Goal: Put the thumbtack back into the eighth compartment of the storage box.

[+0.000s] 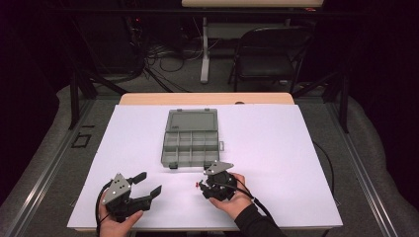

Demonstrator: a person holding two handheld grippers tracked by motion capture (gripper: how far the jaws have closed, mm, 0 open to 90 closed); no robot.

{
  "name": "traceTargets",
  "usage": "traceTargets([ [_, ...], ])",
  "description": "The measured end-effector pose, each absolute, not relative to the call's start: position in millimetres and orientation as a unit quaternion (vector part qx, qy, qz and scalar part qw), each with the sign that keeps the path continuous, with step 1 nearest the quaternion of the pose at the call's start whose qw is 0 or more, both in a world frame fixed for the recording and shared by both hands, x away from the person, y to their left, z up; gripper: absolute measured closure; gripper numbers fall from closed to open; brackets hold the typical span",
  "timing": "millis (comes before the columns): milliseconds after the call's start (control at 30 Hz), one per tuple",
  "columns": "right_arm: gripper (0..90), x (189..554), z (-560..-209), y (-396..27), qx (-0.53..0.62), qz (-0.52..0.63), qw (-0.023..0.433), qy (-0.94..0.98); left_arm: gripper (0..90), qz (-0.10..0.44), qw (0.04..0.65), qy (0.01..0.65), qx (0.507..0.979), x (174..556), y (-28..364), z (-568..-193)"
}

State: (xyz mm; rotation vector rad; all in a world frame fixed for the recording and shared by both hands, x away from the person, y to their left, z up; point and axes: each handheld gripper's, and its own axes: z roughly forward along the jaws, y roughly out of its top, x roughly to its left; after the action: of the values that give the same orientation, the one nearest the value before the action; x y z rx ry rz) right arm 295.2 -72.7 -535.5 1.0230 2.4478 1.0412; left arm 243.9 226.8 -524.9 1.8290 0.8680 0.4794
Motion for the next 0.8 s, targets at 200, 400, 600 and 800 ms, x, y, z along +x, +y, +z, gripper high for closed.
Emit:
traceTargets([
  [200,62.4,296.0,-539.8,-68.3,0.365,0.363,0.13,0.848,28.0,0.198,0.506,0.36,0.758,244.3,227.2,-525.4],
  [400,70.6,296.6,-544.9,-65.1,0.369,0.354,0.125,0.85,28.0,0.198,0.505,0.362,0.759,244.7,227.2,-525.8],
  [600,76.3,296.5,-550.1,-60.6,0.371,0.349,0.123,0.852,28.0,0.197,0.503,0.363,0.759,245.1,227.6,-526.3],
  [800,79.5,296.6,-552.9,-58.8,0.374,0.343,0.122,0.853,28.0,0.195,0.504,0.362,0.76,245.6,228.2,-526.6],
])
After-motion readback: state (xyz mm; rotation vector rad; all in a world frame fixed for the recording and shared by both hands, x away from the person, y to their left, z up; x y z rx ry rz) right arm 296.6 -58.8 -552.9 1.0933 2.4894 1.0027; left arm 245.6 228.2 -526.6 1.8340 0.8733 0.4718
